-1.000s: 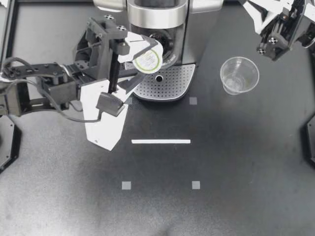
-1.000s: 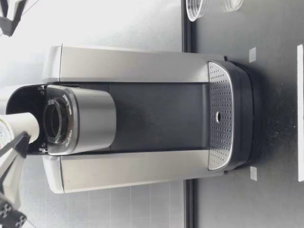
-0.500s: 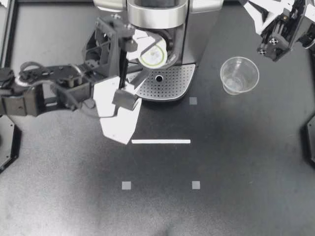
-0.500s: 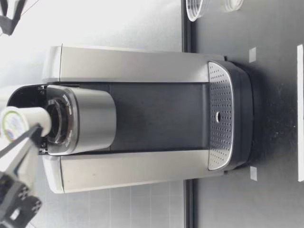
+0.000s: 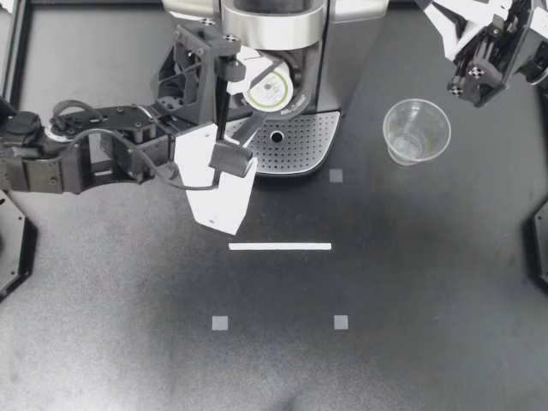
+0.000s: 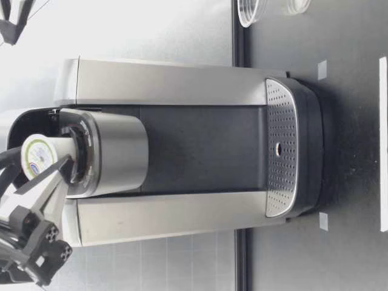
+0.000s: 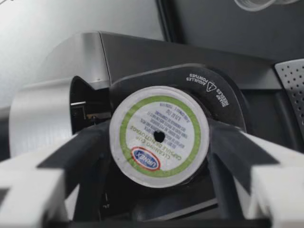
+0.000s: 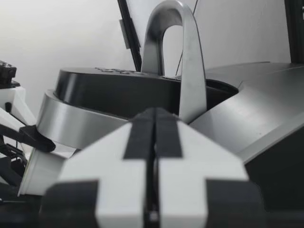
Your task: Place the coffee capsule inside the capsule container, then place the cup onto the center of the cup tray, then push the 'Hot Water' and 'Travel Mug' buttons.
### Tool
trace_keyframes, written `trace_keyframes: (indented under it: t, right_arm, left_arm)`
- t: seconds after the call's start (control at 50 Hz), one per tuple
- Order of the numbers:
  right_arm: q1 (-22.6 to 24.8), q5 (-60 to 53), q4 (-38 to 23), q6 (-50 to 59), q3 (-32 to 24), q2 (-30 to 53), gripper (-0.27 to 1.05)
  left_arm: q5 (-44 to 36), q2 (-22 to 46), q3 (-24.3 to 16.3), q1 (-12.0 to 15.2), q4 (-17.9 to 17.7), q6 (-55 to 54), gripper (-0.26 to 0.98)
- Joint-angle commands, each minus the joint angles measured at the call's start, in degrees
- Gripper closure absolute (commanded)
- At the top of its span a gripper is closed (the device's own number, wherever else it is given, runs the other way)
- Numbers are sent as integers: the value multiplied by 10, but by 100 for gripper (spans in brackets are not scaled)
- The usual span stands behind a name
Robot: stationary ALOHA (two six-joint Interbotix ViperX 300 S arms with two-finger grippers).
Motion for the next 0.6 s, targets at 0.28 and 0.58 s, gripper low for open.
trace_keyframes:
  t: [0.28, 0.58]
  right_arm:
    - [3, -9, 0, -1, -7, 4, 70]
    - [3, -14, 3, -2, -43, 11, 70]
  left_arm:
    - [-7, -16, -6, 2, 4, -22, -4]
    - [-63, -89, 48, -26, 2, -119, -4]
